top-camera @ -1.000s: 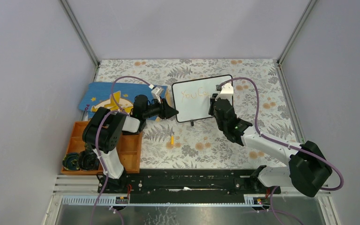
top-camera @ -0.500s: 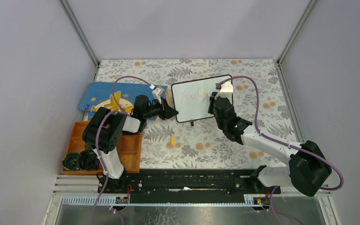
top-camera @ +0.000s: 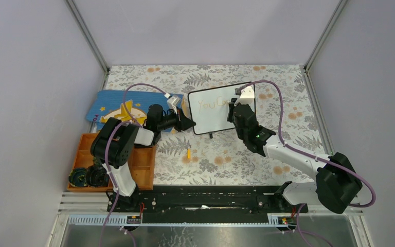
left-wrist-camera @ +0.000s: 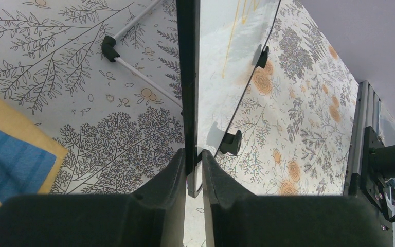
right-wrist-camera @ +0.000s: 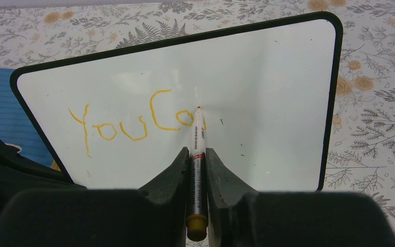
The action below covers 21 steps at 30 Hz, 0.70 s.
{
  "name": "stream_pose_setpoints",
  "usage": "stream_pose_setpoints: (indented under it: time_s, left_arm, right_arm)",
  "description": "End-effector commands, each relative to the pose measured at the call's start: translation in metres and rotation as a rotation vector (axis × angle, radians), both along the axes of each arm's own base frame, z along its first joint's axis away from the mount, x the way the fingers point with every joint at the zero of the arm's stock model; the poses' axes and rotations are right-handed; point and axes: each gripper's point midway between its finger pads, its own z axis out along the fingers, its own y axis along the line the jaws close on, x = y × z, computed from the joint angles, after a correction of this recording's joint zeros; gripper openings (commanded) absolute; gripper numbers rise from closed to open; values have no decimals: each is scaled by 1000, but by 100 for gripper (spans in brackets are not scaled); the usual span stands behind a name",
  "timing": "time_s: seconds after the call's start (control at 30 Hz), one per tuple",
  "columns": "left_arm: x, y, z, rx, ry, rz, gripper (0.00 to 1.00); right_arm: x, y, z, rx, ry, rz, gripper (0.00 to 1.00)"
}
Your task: Write a sentence on the whiteboard
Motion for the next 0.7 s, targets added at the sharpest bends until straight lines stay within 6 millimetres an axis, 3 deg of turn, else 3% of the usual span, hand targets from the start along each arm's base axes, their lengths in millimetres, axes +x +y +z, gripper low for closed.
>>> stream_pose_setpoints:
  time_s: [0.0, 0.67]
  left_arm:
    - [3, 1, 1, 25, -33, 7, 20]
    - [3, 1, 1, 28, -35, 10, 20]
  right_arm:
    - [14, -7, 27, 29, -68, -53, 0]
    - [6, -17, 10, 14, -22, -65, 0]
